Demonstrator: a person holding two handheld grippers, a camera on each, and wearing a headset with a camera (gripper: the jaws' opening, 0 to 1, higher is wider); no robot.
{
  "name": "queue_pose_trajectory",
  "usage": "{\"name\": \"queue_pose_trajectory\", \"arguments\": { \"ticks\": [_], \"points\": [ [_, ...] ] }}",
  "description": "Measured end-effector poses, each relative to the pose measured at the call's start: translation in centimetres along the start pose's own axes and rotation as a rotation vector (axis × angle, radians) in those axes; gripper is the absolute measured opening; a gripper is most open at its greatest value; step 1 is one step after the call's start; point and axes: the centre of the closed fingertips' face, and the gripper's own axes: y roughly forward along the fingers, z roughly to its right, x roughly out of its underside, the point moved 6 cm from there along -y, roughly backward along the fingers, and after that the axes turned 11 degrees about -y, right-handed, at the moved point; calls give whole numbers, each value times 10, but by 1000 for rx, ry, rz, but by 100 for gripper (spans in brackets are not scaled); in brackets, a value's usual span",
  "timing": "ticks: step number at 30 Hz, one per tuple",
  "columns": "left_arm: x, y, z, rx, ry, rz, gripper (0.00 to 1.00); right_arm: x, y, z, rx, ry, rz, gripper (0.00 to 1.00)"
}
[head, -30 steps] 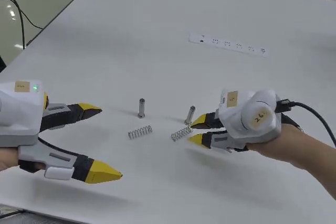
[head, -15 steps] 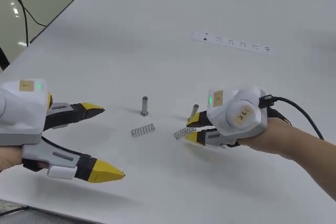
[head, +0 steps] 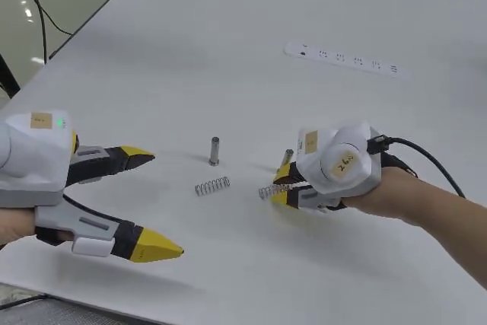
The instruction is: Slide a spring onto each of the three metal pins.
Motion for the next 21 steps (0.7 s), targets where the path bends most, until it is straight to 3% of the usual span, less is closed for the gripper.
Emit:
{"name": "queue_pose_trajectory", "arguments": {
  "ticks": [8, 21],
  "points": [
    [1, 0, 0, 1, -3, -2, 95, 9, -3, -5, -1, 31, -20, 12],
    [-1, 5, 4, 17, 8, -11, 95, 10, -5, -8, 5, 71, 9, 8]
  ]
}}
